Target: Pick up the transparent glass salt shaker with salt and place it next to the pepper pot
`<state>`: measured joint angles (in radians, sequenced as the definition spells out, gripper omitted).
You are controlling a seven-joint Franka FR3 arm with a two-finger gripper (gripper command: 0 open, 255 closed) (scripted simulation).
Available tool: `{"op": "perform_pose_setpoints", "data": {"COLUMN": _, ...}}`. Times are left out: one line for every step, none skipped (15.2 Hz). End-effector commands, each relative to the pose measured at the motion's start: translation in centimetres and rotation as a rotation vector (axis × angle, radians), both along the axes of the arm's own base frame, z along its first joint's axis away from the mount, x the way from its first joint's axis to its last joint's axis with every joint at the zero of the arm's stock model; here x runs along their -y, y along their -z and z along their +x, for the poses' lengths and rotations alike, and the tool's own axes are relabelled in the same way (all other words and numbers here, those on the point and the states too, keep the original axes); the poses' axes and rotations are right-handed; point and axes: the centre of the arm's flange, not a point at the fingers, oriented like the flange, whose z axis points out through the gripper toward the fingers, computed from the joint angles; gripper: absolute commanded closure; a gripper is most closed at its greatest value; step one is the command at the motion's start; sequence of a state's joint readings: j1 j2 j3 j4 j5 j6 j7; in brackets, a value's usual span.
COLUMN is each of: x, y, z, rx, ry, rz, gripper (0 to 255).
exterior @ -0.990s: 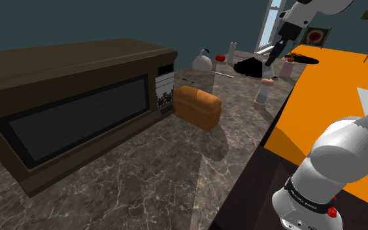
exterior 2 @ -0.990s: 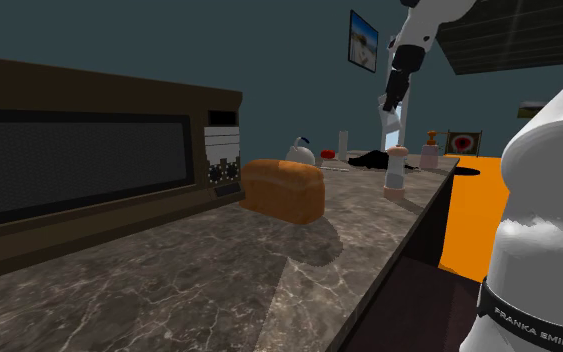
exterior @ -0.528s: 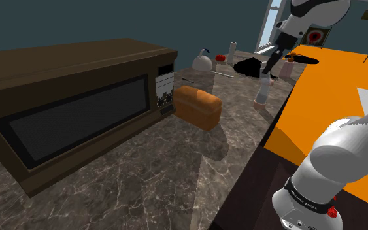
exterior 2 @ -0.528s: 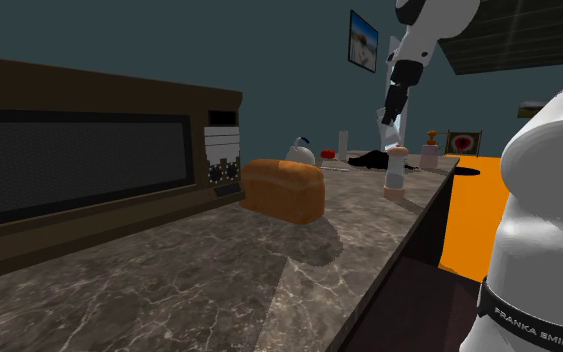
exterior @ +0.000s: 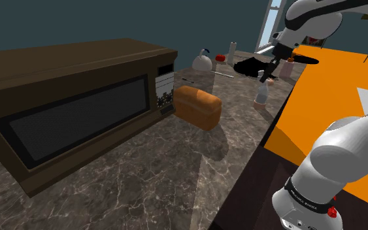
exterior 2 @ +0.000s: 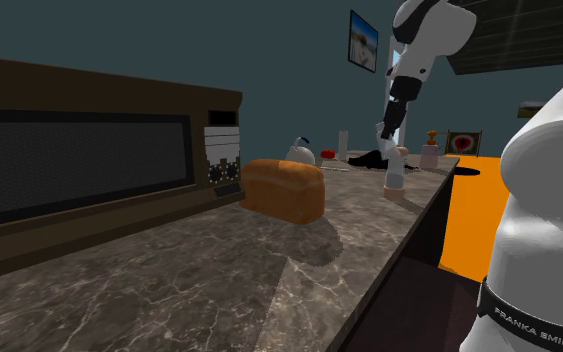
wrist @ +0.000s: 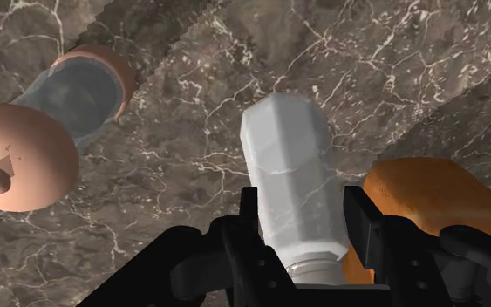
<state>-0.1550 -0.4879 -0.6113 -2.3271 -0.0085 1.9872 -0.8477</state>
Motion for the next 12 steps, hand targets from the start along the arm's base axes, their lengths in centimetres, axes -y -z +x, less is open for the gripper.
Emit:
{"op": "perform_pose_setpoints", "data": {"x": 0.0, "y": 1.0, "z": 0.0, "rx": 0.001, "ry": 0.000, "rz": 0.000, "gripper": 255}}
{"op": "perform_pose_setpoints", "data": {"x": 0.0, "y": 1.6, "z": 0.0, "rx": 0.001, "ry": 0.000, "rz": 0.000, "gripper": 255}}
{"op": "perform_pose_setpoints", "data": {"x": 0.0, "y": 2.1, "z": 0.0, "rx": 0.001, "ry": 0.000, "rz": 0.000, "gripper": 255}}
{"op": "perform_pose_setpoints", "data": {"x": 0.0, "y": 2.6, "z": 0.0, "rx": 0.001, "ry": 0.000, "rz": 0.000, "gripper": 255}}
{"op": "perform_pose_setpoints", "data": {"x": 0.0, "y": 3.1, "z": 0.0, "rx": 0.001, "ry": 0.000, "rz": 0.000, "gripper": 255}}
{"op": "perform_pose_setpoints", "data": {"x": 0.0, "y": 3.7, "z": 0.0, "rx": 0.001, "ry": 0.000, "rz": 0.000, "gripper": 255}}
{"op": "perform_pose_setpoints", "data": {"x": 0.0, "y": 4.2, "z": 0.0, "rx": 0.001, "ry": 0.000, "rz": 0.000, "gripper": 255}}
{"op": "perform_pose_setpoints", "data": {"x": 0.0, "y": 4.7, "z": 0.0, "rx": 0.001, "ry": 0.000, "rz": 0.000, "gripper": 255}}
{"op": "perform_pose_setpoints", "data": {"x": 0.0, "y": 5.3, "z": 0.0, "rx": 0.001, "ry": 0.000, "rz": 0.000, "gripper": 255}}
{"op": "perform_pose_setpoints", "data": {"x": 0.0, "y": 5.8, "z": 0.0, "rx": 0.001, "ry": 0.000, "rz": 0.000, "gripper": 255}}
{"op": "perform_pose_setpoints", "data": {"x": 0.0, "y": 6.3, "z": 0.0, "rx": 0.001, "ry": 0.000, "rz": 0.000, "gripper": 255}}
{"op": "perform_pose_setpoints", "data": {"x": 0.0, "y": 6.8, "z": 0.0, "rx": 0.001, "ry": 0.000, "rz": 0.000, "gripper": 255}}
